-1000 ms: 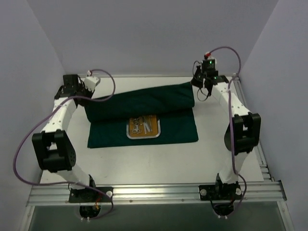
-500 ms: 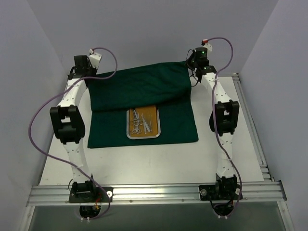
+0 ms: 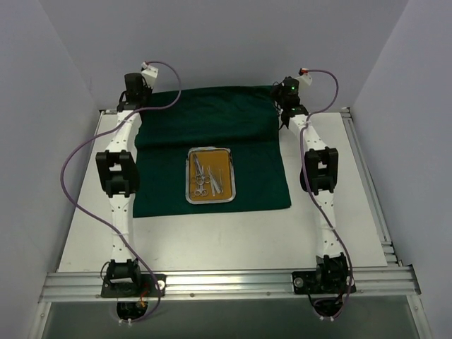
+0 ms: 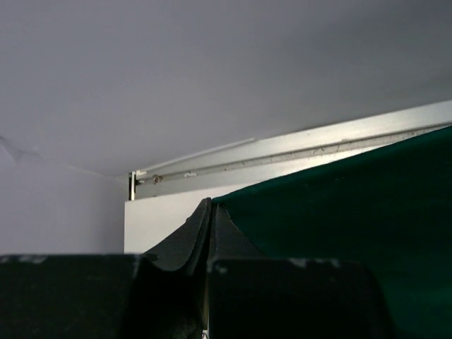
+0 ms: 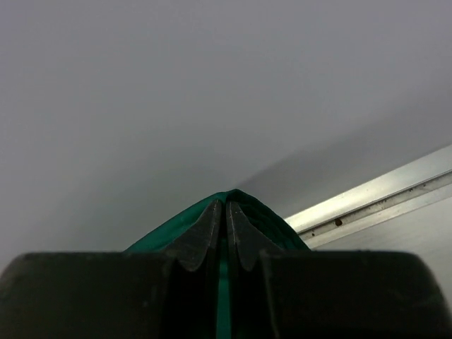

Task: Open and lay out the surgical kit
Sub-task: Open the surgical kit at the center of the board.

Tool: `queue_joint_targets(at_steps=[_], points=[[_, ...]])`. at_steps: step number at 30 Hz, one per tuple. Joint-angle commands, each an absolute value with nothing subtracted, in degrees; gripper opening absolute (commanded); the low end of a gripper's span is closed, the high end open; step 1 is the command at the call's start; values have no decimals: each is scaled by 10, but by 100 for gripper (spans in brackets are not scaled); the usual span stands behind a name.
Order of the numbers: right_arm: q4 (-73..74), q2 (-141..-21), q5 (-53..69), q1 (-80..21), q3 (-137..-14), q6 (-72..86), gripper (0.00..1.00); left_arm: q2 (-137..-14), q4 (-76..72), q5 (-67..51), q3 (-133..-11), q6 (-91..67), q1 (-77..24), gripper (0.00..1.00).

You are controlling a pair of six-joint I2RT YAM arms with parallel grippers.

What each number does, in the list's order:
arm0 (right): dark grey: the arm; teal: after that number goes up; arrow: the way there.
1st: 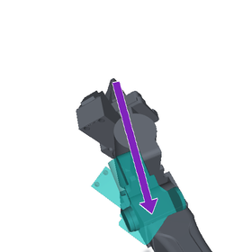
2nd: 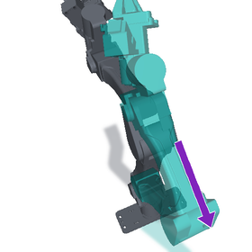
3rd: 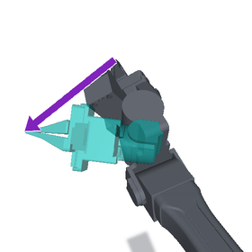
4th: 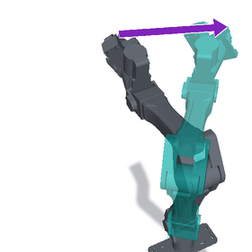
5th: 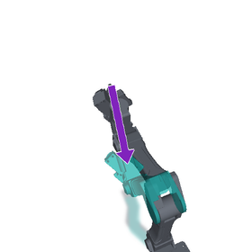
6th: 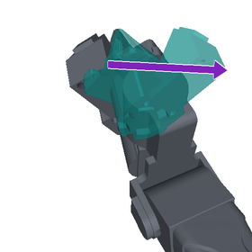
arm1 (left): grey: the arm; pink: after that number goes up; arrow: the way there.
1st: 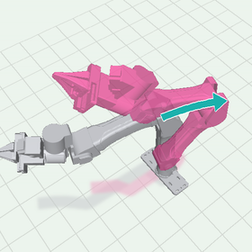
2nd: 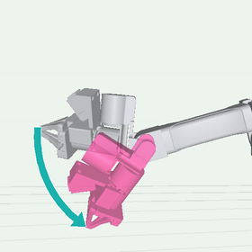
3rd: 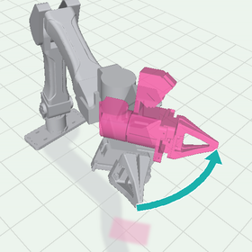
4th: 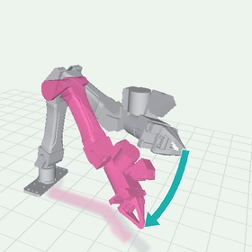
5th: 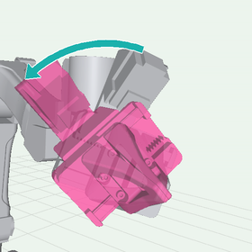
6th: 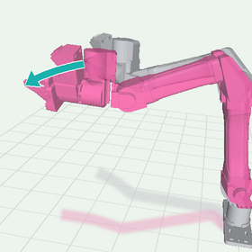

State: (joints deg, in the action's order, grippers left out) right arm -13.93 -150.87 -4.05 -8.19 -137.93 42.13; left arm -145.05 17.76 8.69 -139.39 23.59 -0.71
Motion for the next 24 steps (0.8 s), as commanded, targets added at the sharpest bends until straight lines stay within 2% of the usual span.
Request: queue_joint_targets(at_steps=[1, 5, 12, 14, 15, 17, 18, 19, 20, 21, 22, 24], points=[[-213, -1515, -104, -70, -1410, 440, 0, -1466, 94, 144, -1440, 259, -19, 2], [-232, -1535, -107, -69, -1405, 428, 0, -1496, 90, 147, -1465, 264, -21, 2], [-255, -1542, -91, -69, -1369, 418, 1, -1519, 83, 158, -1440, 273, -25, 3], [-255, -1542, -86, -69, -1362, 416, 8, -1520, 85, 160, -1434, 272, -27, 5], [-254, -1542, -84, -69, -1357, 414, 24, -1520, 87, 160, -1432, 273, -27, 15], [-243, -1542, -71, -68, -1358, 407, 42, -1520, 96, 161, -1429, 275, -29, 43], [-235, -1541, -69, -67, -1358, 405, 61, -1521, 99, 163, -1429, 275, -31, 60], [-225, -1538, -69, -66, -1357, 395, 68, -1521, 109, 166, -1430, 274, -31, 84], [-203, -1529, -68, -64, -1357, 388, 74, -1518, 118, 171, -1435, 267, -31, 92], [-193, -1522, -66, -62, -1354, 380, 91, -1517, 145, 171, -1442, 261, -31, 100], [-182, -1515, -62, -62, -1348, 361, 94, -1515, 162, 170, -1451, 251, -31, 94], [-137, -1485, -62, -58, -1339, 339, 97, -1501, 215, 159, -1475, 217, -30, 94]])
